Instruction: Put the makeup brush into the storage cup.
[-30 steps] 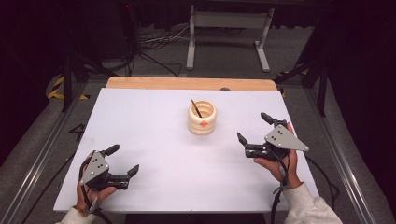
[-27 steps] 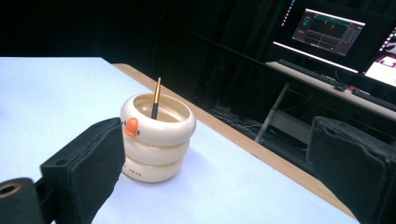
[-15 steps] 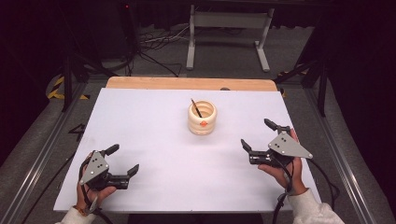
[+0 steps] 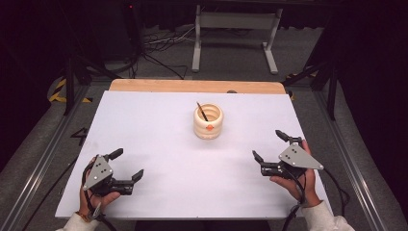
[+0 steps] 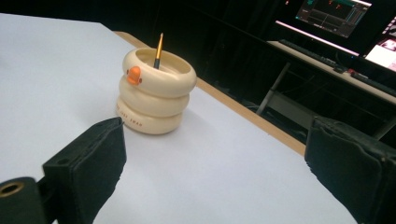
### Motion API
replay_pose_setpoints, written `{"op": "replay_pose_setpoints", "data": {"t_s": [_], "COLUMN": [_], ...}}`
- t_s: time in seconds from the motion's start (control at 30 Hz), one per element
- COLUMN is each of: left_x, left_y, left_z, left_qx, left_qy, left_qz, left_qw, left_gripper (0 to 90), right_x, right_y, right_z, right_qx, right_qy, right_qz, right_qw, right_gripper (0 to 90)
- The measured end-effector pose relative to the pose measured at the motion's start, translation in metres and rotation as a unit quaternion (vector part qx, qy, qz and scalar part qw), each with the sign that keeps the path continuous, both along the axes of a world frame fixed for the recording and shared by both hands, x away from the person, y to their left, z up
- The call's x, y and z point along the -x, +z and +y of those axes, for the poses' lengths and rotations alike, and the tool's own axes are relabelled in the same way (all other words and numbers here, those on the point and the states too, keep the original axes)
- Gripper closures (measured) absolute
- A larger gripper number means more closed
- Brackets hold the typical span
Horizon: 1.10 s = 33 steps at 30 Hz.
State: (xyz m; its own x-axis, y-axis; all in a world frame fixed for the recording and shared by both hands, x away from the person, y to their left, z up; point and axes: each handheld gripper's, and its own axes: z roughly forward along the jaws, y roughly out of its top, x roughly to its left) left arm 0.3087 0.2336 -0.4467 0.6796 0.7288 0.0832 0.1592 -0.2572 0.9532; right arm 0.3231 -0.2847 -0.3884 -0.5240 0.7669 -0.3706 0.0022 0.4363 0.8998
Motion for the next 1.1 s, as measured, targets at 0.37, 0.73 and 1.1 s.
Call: {"op": "replay_pose_setpoints", "data": {"t_s": [0.37, 0.73, 1.1], "left_x": [0.0, 0.002, 0.003], "left_y": [0.0, 0.001, 0.003], "left_z": [0.001, -0.001, -0.002], "left_qx": [-0.002, -0.006, -0.006], "left_qy": [-0.001, -0.004, 0.0], "left_qz": [-0.002, -0.003, -0.009], "left_qw": [1.0, 1.0, 0.9999], "left_gripper": [3.8, 3.8, 3.7], "right_x": [0.01, 0.028, 0.037], "right_y": [-0.017, -0.035, -0.054], "right_z": [-0.014, -0.033, -0.06], "right_qx": [0.005, 0.001, -0.004], "right_qy": [-0.009, -0.033, -0.064], "right_qz": [0.016, 0.028, 0.052], "right_qw": [0.9998, 0.9991, 0.9966], "right_gripper": [6.6, 7.7, 5.7]}}
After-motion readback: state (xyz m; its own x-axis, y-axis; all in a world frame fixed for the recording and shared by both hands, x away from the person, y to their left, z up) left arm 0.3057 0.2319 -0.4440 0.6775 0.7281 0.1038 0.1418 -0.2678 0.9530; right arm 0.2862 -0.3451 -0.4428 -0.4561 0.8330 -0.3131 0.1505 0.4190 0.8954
